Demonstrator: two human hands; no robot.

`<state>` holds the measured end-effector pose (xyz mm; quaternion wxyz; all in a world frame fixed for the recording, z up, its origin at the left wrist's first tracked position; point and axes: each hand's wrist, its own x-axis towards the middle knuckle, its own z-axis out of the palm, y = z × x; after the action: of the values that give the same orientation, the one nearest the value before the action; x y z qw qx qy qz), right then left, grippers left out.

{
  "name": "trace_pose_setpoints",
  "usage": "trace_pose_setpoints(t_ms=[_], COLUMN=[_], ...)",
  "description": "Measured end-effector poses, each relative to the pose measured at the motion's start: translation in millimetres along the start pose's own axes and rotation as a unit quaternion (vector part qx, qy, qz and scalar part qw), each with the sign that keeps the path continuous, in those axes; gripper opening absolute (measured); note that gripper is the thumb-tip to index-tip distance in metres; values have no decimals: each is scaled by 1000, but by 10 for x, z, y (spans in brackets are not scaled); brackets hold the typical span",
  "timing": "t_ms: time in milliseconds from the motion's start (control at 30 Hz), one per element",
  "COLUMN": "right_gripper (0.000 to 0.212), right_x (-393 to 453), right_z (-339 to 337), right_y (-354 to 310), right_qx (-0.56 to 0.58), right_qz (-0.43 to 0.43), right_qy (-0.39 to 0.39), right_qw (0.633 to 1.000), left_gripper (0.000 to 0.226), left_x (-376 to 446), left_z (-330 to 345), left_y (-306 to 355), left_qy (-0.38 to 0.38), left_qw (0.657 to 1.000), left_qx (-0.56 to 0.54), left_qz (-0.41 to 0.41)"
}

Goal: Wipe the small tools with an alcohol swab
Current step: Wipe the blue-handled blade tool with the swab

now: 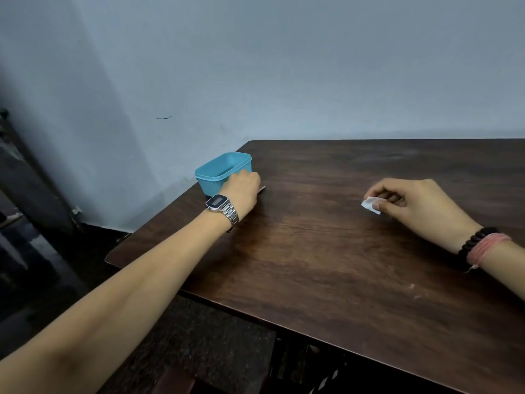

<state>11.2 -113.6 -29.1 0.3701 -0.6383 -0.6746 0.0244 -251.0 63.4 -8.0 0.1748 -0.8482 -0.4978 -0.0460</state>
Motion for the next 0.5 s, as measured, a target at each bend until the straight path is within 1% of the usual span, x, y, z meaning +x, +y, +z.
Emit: trace_pose_setpoints(t_ms=[200,300,367,400,433,467,500], right_gripper=[16,11,9,9,8,7,6], right_x=[8,16,21,27,32,41,54], right_z=[-14,-28,-48,-61,-86,-111,-130], right_y=[9,-1,-6,0,13,32,60], right_qx=[4,26,41,48,60,82,107], right_qz=[10,32,55,66,80,97,118], right_qy=[7,17,37,51,65,78,90], right_qw=[1000,999,997,995,993,989,983], left_gripper=[20,19,18,16,12,7,2], left_x=[1,60,143,182,219,252,277], left_z=[16,-5,-50,-88,-140,-199,-258], left_y=[217,378,518,601,708,822,931], left_qy=[0,4,9,11,8,0,-16], left_qw=[999,997,988,976,955,924,885], left_qx=[-2,-40,-125,-196,-280,-370,-457], left_qz=[47,71,88,93,96,96,91])
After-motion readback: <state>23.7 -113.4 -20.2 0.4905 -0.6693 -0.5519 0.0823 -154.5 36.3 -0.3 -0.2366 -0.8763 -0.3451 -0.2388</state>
